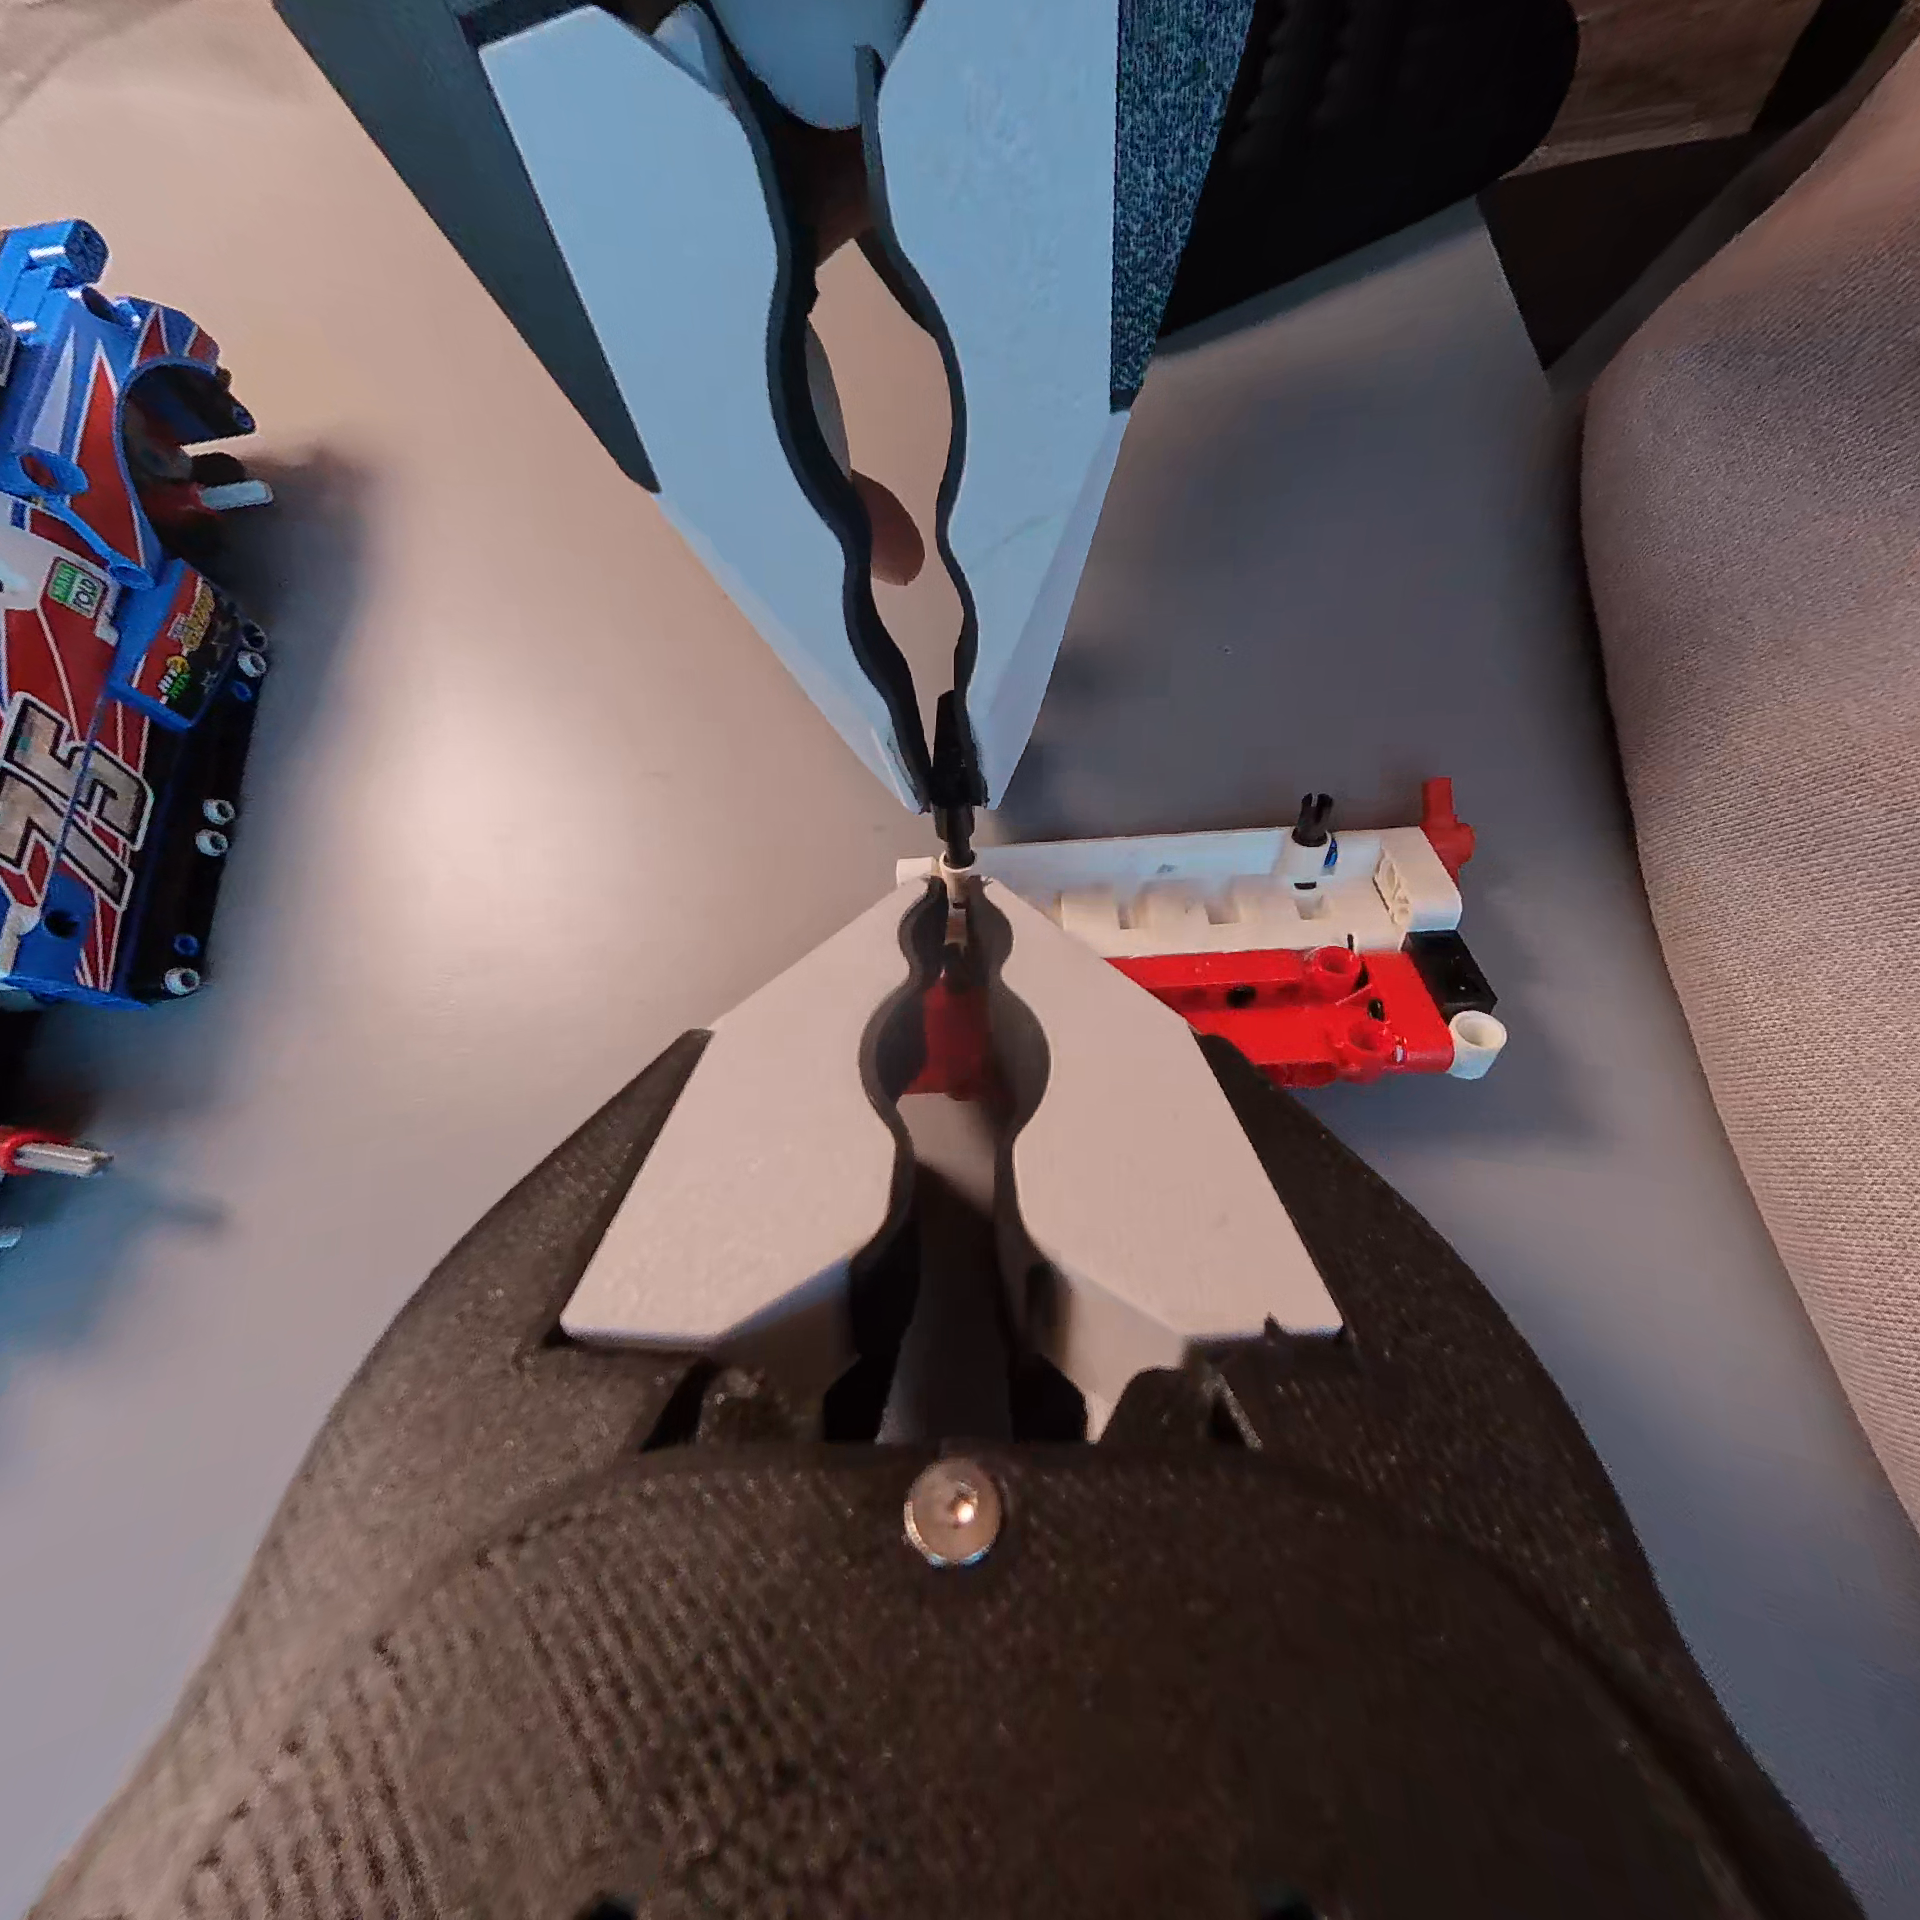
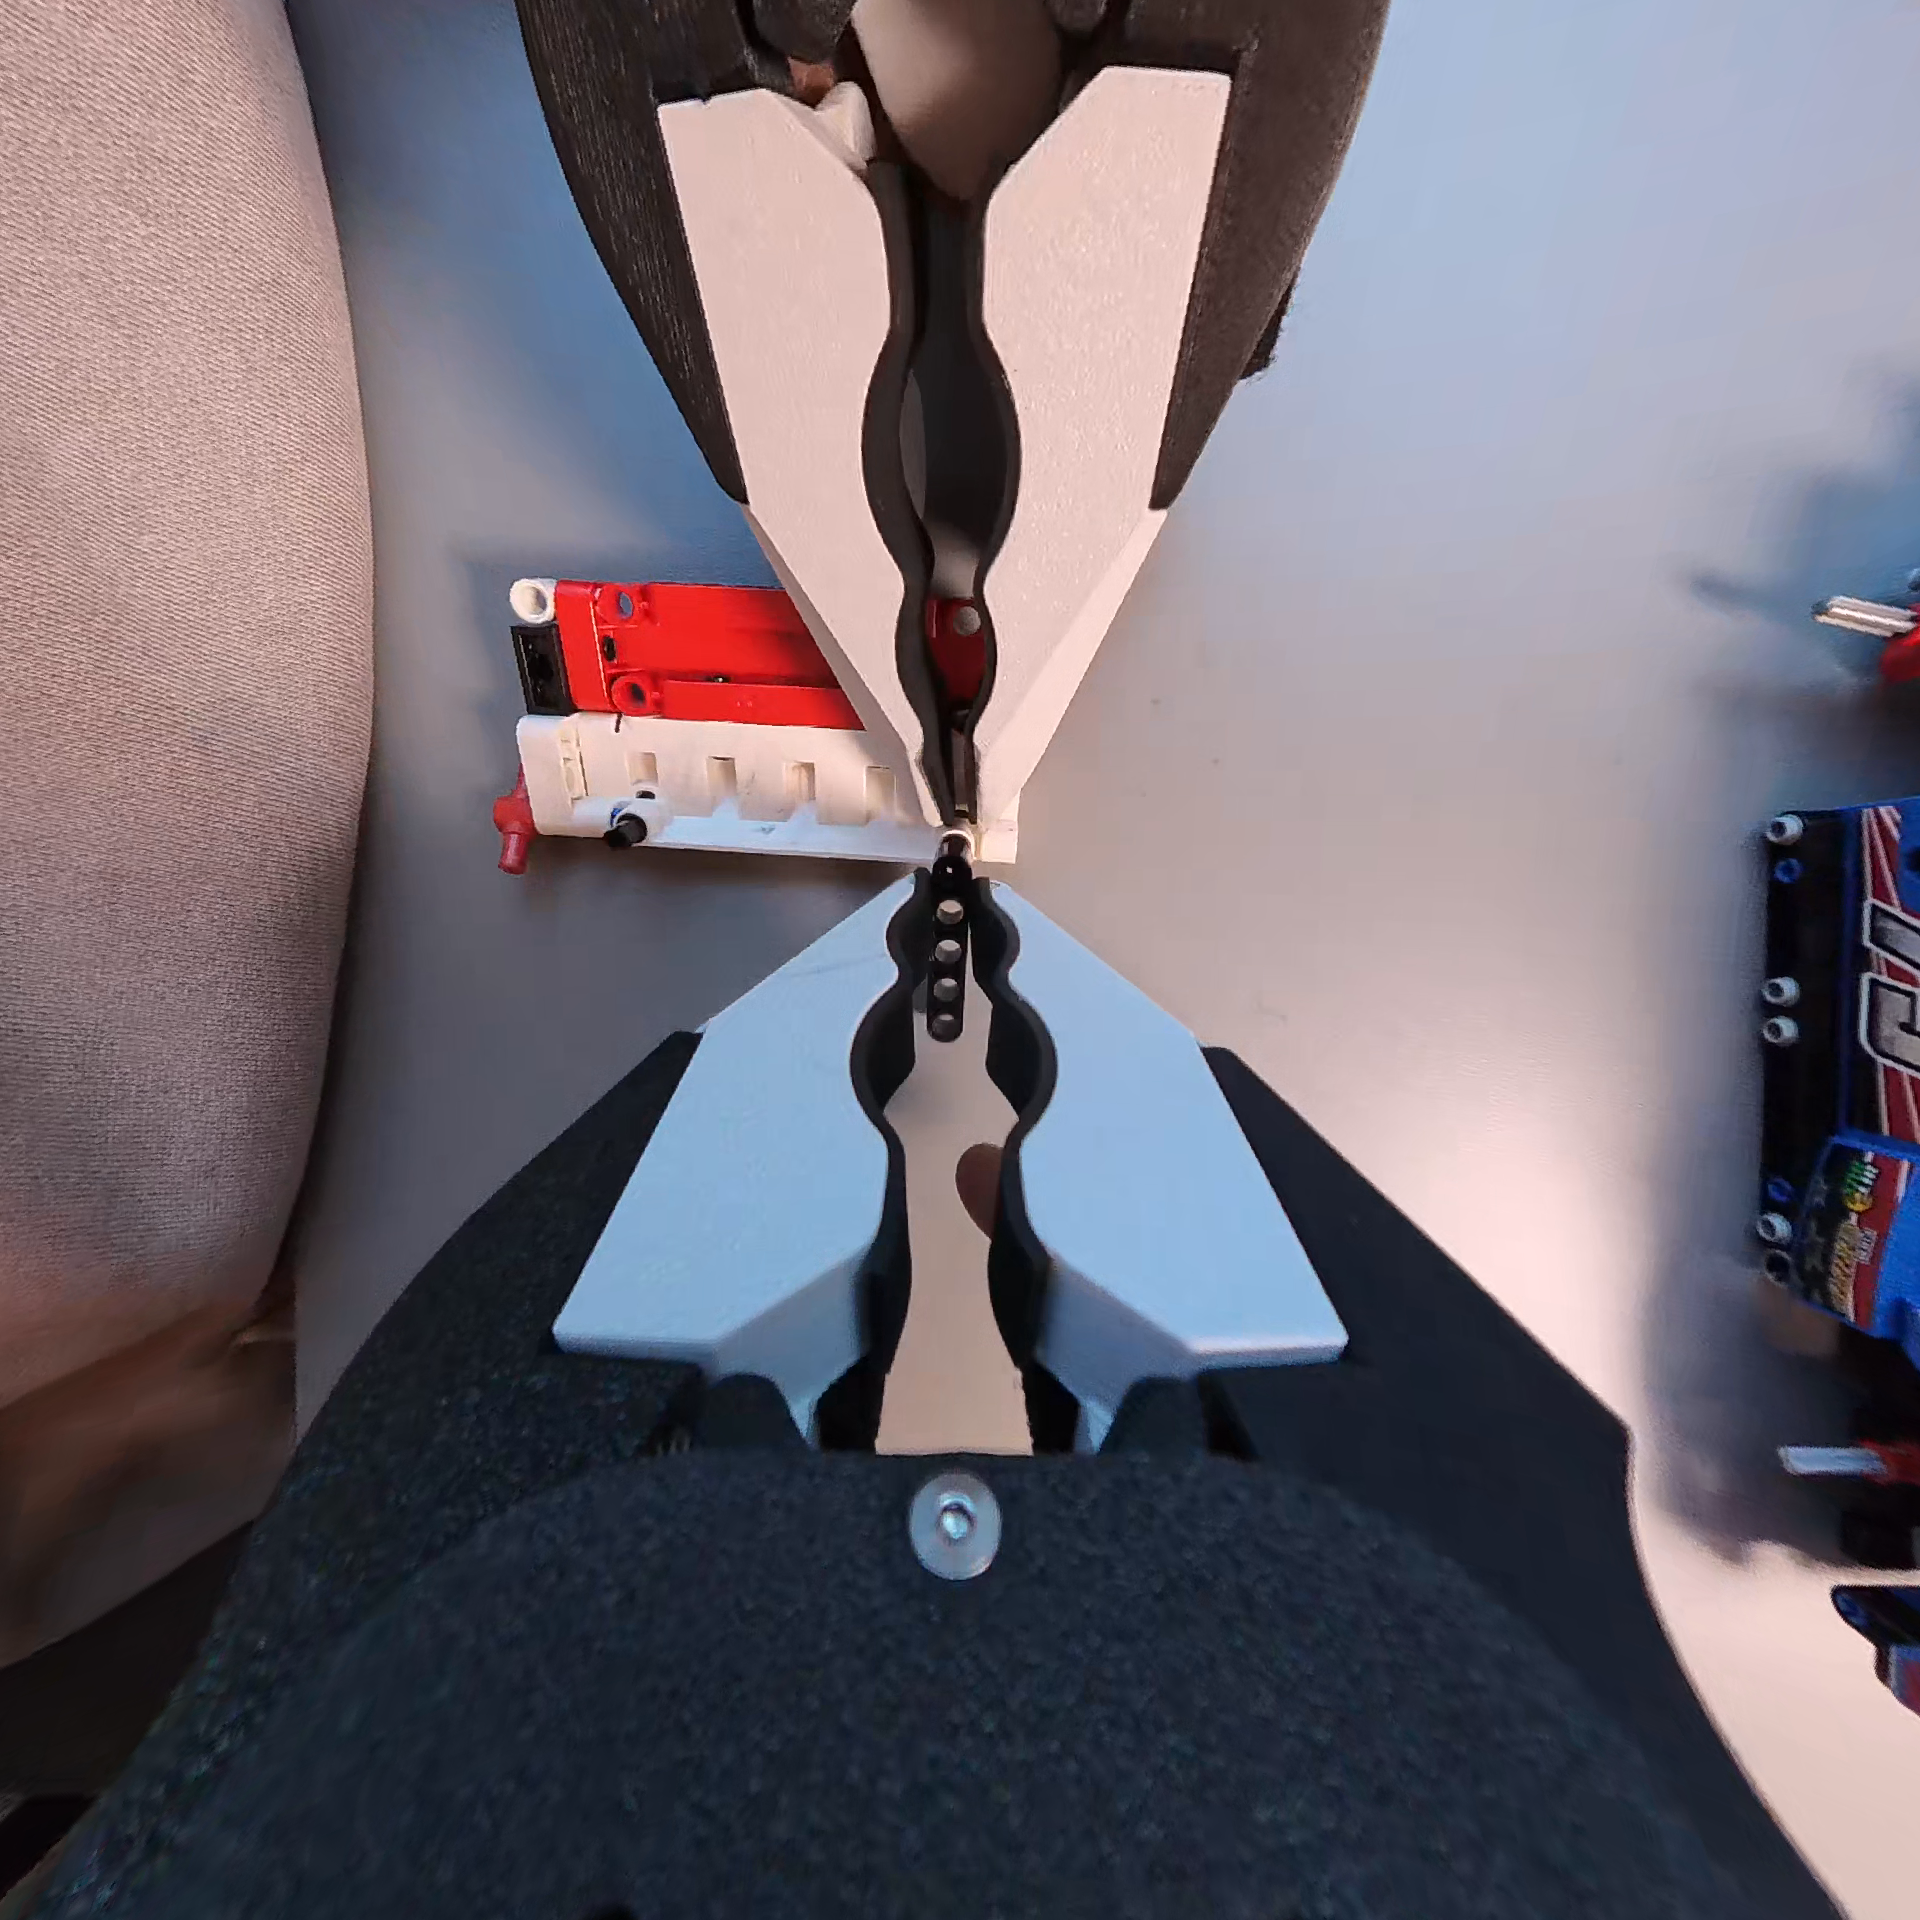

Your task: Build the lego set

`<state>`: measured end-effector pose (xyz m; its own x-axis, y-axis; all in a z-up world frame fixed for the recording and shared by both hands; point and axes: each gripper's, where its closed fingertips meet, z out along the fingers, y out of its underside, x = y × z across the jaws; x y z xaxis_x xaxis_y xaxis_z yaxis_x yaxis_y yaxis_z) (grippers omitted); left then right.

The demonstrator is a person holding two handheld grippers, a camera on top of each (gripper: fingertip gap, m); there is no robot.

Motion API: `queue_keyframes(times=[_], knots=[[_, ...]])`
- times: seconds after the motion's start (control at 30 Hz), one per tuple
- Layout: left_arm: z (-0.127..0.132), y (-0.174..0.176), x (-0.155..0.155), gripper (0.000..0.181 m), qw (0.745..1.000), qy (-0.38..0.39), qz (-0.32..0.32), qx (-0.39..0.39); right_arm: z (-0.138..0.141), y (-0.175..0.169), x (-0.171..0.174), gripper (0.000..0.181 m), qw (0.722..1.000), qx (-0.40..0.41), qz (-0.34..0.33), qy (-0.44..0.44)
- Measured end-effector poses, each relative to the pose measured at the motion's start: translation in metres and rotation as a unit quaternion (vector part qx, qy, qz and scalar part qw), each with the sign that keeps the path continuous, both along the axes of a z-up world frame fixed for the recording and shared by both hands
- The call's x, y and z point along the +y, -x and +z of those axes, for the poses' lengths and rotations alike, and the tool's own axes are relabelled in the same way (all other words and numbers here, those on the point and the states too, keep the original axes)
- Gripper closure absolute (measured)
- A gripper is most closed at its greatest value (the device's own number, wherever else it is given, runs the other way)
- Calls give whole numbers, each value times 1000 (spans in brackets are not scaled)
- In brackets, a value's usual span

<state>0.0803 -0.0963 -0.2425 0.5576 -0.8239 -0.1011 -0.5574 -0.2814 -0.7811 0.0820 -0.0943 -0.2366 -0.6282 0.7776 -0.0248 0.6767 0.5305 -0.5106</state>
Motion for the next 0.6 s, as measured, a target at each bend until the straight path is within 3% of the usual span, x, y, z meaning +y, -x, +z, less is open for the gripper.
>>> queue_keyframes(times=[0.03, 0.6], knots=[[0, 0, 0, 180, 1000, 0, 0, 0, 0, 0, 0, 178, 1000, -4, -3, 1], [-1, -1, -1, 181, 998, -43, -22, 32, -2, 1, -3, 178, 996, -82, 34, -34]])
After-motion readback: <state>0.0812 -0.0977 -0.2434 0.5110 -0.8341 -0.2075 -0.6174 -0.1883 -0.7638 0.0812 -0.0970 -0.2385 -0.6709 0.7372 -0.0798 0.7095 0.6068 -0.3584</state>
